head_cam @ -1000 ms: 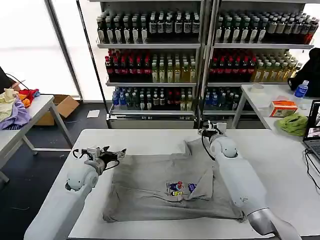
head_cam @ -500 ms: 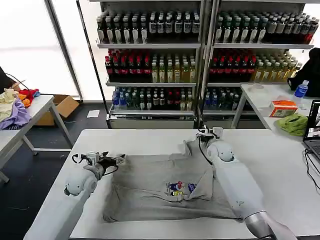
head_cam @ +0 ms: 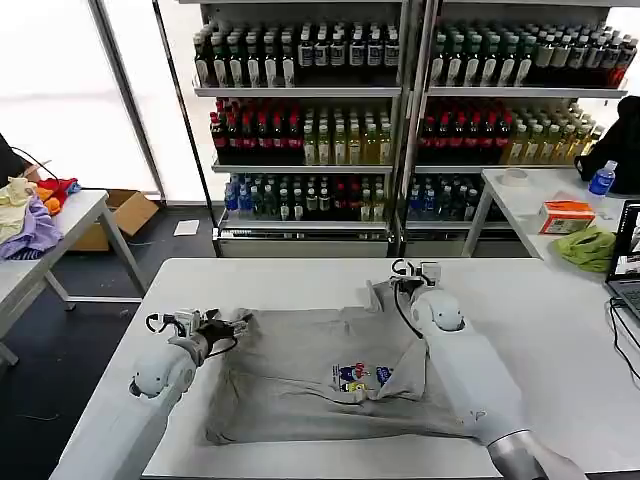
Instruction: Fold and organize the clothes.
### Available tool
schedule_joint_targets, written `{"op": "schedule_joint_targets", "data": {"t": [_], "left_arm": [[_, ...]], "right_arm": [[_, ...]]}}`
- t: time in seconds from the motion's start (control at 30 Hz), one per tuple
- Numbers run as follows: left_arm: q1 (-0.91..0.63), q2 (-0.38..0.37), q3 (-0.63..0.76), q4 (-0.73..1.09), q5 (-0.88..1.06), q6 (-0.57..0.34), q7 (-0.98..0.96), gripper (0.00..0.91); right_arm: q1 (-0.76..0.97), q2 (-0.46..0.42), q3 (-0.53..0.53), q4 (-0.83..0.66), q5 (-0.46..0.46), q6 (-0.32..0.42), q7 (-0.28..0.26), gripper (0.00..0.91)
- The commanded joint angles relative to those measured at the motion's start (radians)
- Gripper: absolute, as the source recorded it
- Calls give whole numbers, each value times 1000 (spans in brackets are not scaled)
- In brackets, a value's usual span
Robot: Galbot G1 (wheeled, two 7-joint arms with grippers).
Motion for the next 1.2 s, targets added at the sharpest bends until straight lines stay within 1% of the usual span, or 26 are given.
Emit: {"op": "schedule_joint_targets", "data": {"t": [0.03, 0.07, 0.1, 0.13, 0.17, 0.2, 0.23, 0.47, 0.63, 0.8, 0.97, 1.2], "left_arm": [[6, 3, 10, 9, 3, 5, -2, 554], [6, 3, 11, 11, 4, 5, -2, 504], [6, 1, 13, 13, 6, 5, -2, 383], [6, 0, 14, 14, 6, 5, -2, 312], [6, -1, 15, 13, 6, 5, -2, 151], [7, -2, 16, 12, 6, 5, -3, 151], [7, -2, 20, 12, 6, 5, -4, 0], [12, -5, 27, 6, 10, 7, -7, 0], [29, -8, 25, -5, 24, 1, 1, 0], [36, -9, 23, -15, 37, -5, 7, 0], [38, -16, 8, -22, 45, -39, 5, 0], [52, -24, -18, -85, 66, -106, 6, 0]], "right_arm": [[-5, -1, -2, -8, -7, -2, 2, 766], [-8, -2, -4, -9, -7, -2, 3, 685], [-11, -3, -4, -9, -7, -2, 4, 484], [-14, -4, -4, -9, -7, -2, 4, 383], [-18, -5, -3, -8, -7, -2, 3, 191], [-22, -5, -3, -6, -7, -2, 3, 71], [-27, -6, -3, -4, -7, -2, 3, 0], [-69, -8, 3, 29, -23, -1, -3, 0], [-107, -13, 10, 82, -21, -1, -8, 0], [-142, -25, 17, 143, -19, 7, -26, 0], [-173, -32, 44, 197, -8, 17, -35, 0], [-199, -39, 95, 282, 13, 49, -48, 0]]}}
